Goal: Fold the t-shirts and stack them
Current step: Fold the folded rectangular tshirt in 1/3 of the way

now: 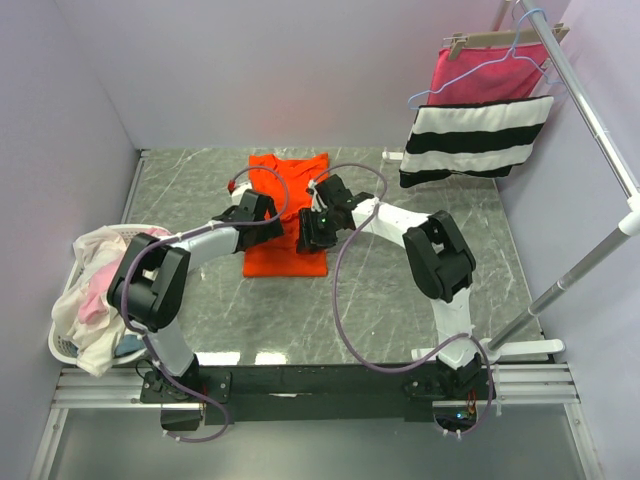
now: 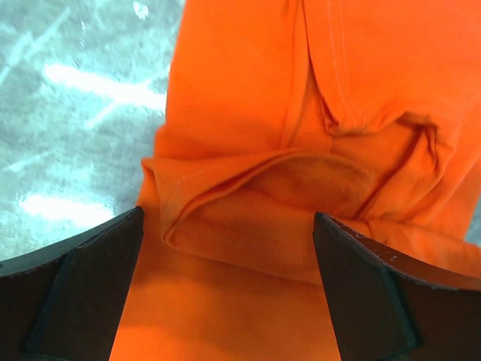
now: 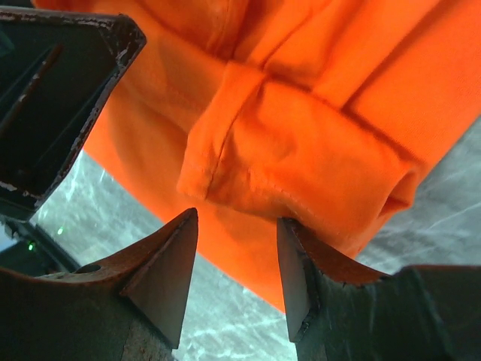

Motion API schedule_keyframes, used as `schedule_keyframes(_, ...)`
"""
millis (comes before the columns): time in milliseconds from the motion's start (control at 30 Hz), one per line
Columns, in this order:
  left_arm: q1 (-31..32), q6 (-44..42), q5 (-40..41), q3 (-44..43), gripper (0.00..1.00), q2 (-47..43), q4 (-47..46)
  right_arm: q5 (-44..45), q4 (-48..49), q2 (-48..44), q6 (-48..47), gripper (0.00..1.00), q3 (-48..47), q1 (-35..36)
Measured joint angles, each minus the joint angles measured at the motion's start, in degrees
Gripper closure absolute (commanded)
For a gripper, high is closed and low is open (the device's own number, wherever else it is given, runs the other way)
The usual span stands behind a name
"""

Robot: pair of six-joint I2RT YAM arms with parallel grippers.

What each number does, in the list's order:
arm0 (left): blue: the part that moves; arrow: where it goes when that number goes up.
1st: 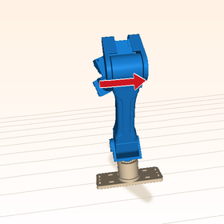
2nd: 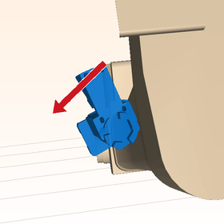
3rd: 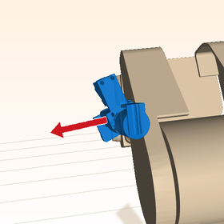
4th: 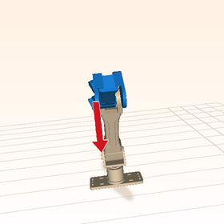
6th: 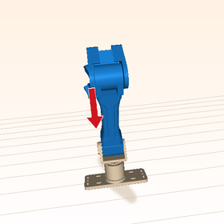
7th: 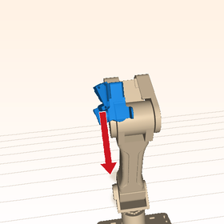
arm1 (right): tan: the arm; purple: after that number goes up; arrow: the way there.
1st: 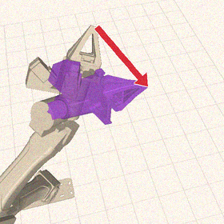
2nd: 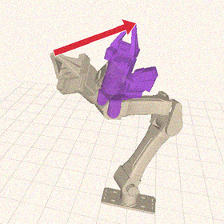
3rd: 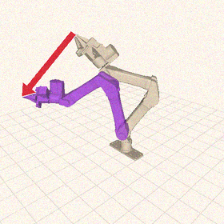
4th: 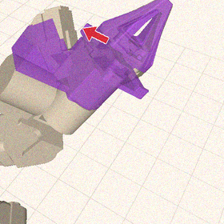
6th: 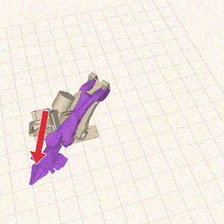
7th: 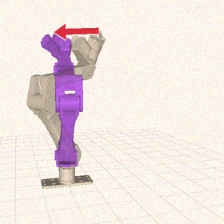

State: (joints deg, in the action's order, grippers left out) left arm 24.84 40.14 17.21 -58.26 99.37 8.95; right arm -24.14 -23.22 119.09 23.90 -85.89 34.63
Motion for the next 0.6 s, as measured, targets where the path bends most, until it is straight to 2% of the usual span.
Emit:
schedule_keyframes(333, 0.0, 0.0, 4.3, -3.9, 0.01, 4.9, -2.3, 2.4, -0.7, 4.7, -0.4, 0.46, -5.6, -1.4)
schedule_keyframes(600, 0.0, -0.3, 6.9, -7.6, 0.01, 8.2, -3.5, 3.5, -1.8, 8.5, -0.9, 0.46, -13.5, -4.3)
